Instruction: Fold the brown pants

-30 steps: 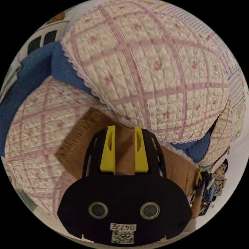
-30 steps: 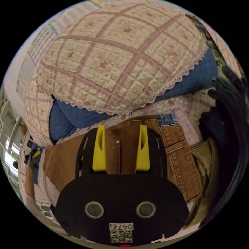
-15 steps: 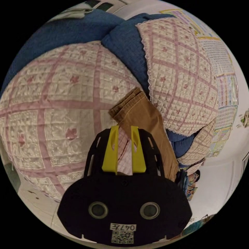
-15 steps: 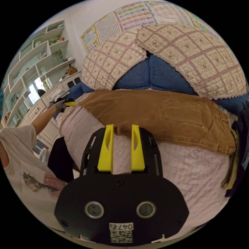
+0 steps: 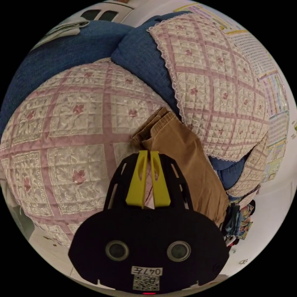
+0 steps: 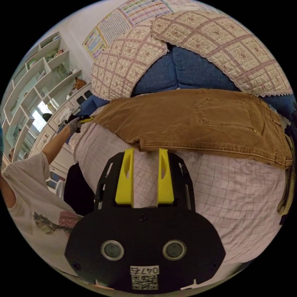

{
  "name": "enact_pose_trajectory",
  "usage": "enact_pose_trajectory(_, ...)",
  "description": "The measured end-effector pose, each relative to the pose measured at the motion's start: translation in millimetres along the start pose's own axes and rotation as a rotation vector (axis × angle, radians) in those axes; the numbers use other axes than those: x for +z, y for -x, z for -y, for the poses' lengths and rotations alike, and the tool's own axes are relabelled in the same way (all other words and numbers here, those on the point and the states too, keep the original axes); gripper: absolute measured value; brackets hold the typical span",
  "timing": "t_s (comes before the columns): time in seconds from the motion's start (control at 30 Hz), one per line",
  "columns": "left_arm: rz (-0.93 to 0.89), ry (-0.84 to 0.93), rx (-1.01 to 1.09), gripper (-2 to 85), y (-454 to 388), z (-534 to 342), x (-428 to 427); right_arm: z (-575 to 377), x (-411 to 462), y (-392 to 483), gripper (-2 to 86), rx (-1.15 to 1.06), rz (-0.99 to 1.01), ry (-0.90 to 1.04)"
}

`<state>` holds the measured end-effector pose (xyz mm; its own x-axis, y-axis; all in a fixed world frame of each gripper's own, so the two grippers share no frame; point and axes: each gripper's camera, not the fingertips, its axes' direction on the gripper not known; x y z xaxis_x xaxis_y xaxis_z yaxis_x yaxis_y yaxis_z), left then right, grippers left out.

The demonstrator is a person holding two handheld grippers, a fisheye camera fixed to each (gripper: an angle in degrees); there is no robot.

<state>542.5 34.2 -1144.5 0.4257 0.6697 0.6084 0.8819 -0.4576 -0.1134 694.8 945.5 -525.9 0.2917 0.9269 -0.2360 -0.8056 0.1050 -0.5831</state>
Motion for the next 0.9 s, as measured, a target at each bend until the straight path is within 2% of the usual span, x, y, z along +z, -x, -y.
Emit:
enact_pose_trajectory(0.13, -0.087, 0.078, -0.111, 8.6, 42.2, -4.4, 12.4, -12.9, 52.7, 25.6, 8.8, -0.038, -0.195, 0.058)
enact_pose_trajectory(0.23, -0.142, 0.061, -0.162, 8.9, 67.7, -11.2, 8.3, -20.8, 93.0, 51.6, 9.0, -0.098, -0.339, 0.094)
enact_pose_trajectory(0.43, -0.167, 0.056, -0.184, 6.3, 95.2, -18.1, -8.7, -28.0, 164.9, 97.8, 7.0, -0.189, -0.519, -0.009)
enact_pose_trajectory(0.67, -0.202, -0.011, -0.106, 0.2, 110.1, -43.7, -59.2, -39.1, 279.1, 121.7, 0.9, -0.255, -0.683, 0.072)
enact_pose_trajectory(0.83, -0.259, -0.071, -0.045, -0.7, 99.4, -51.8, -127.6, -30.5, 308.2, 143.5, -0.8, -0.361, -0.733, 0.007)
enact_pose_trajectory(0.9, -0.287, -0.108, 0.047, -0.8, 74.3, -56.0, -182.4, -19.9, 304.8, 148.6, -0.9, -0.367, -0.714, -0.017)
